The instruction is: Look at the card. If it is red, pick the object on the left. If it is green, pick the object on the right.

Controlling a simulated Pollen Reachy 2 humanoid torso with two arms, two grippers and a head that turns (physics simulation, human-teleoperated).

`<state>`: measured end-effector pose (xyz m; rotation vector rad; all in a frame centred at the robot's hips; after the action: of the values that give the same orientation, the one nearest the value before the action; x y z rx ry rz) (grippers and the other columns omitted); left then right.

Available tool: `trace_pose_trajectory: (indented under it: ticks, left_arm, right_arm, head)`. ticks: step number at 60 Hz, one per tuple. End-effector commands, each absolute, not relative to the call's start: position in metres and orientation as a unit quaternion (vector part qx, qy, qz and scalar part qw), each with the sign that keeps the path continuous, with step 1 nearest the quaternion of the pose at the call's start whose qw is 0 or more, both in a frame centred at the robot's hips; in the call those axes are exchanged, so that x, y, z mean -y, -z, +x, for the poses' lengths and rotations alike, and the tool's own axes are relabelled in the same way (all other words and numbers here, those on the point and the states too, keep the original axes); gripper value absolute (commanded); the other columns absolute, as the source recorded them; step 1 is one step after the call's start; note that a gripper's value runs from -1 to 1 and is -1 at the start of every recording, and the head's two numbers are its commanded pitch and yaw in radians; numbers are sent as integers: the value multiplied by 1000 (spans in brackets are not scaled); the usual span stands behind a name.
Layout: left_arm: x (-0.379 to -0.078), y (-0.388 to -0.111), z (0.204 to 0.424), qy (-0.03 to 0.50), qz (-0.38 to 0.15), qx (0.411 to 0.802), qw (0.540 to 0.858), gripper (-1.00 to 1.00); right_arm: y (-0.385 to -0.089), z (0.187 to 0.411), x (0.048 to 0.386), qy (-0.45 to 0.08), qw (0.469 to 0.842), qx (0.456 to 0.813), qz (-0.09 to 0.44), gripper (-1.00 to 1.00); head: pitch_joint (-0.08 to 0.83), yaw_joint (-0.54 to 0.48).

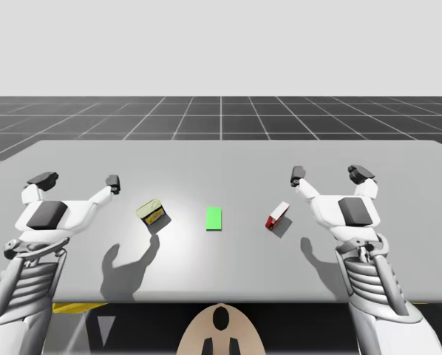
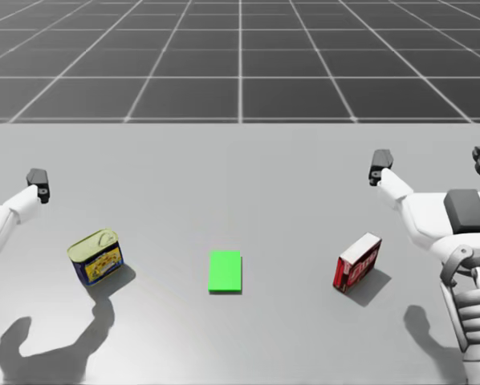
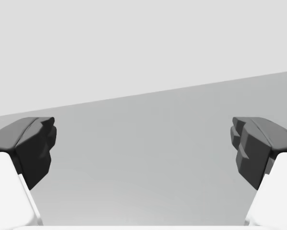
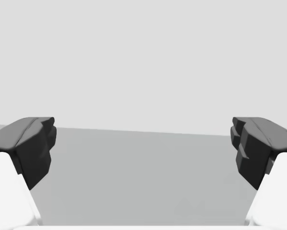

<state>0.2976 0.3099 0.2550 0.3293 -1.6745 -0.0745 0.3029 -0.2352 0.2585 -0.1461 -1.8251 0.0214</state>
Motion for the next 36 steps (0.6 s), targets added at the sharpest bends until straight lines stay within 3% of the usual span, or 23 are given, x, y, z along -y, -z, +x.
trace_pose_trajectory:
  ticks: [1, 16, 36]
  left_arm:
    - [-310, -255, 298, 35, 146, 739, 657, -1000]
    - [-310, -255, 298, 35, 145, 739, 657, -1000]
    - [-309, -255, 298, 35, 146, 739, 657, -1000]
  right_arm:
    - [-258, 302, 233, -6, 612, 789, -59, -1000]
    - [-257, 303, 233, -8, 615, 787, -60, -1000]
    - [-256, 304, 232, -9, 616, 785, -61, -1000]
  head:
    - [567, 13]
    - [682, 45]
    - [697, 27]
